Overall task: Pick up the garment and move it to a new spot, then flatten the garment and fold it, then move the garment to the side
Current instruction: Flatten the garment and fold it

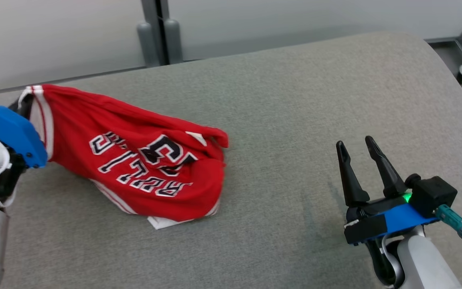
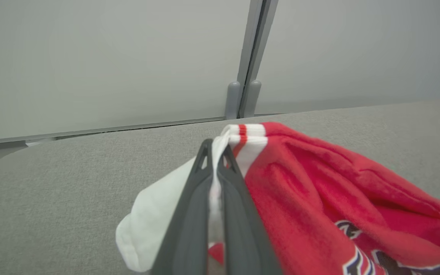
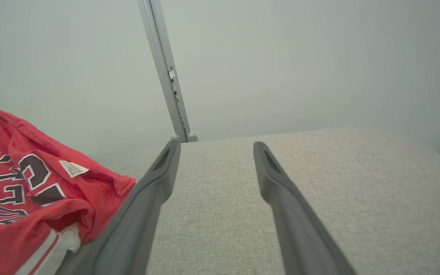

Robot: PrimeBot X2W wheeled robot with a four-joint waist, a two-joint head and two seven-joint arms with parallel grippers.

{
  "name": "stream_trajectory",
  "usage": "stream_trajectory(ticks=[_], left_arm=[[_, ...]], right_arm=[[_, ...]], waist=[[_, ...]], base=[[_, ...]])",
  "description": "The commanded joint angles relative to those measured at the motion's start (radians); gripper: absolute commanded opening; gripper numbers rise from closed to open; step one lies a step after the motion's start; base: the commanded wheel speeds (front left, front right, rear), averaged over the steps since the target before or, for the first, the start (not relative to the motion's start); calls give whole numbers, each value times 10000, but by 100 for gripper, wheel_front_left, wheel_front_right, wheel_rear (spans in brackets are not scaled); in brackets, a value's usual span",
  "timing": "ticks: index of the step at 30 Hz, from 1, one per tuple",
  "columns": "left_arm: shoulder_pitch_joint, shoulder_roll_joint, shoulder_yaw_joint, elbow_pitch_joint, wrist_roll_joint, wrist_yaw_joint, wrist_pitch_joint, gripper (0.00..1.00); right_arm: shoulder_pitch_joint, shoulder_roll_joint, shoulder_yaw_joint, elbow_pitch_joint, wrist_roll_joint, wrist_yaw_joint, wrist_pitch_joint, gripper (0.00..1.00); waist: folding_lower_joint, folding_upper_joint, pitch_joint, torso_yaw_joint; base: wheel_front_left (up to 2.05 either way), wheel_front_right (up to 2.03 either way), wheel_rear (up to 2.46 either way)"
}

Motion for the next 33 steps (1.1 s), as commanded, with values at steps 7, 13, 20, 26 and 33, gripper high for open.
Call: stream_trajectory(ticks=[7, 13, 20, 26, 33], left_arm=[[-1133, -27, 20, 2750, 33, -21, -1257, 100], [-1441, -121, -868, 3253, 15, -126, -2017, 100], [-1020, 7, -1981, 2335, -488, -107, -2859, 100], [33, -75, -2029, 1138, -544, 42, -4164, 100], [1764, -313, -1904, -458, -370, 838, -5527, 100]], right_arm=[[-367, 154, 154, -101, 38, 3, -30, 100], [-125, 144, 103, 37, -4, 3, -31, 100], [57, -15, 140, 162, -29, 3, -30, 100], [272, -98, 202, 302, -11, 3, -31, 100], [526, -207, 334, 421, 39, 3, -30, 100]], waist=[[-1, -2, 348, -564], [-1, -2, 140, -219], [-1, -2, -472, 570], [-1, -2, -994, 1007], [-1, -2, -1430, 1261]], base=[[0, 0, 0], [0, 0, 0], [0, 0, 0], [0, 0, 0], [0, 0, 0]])
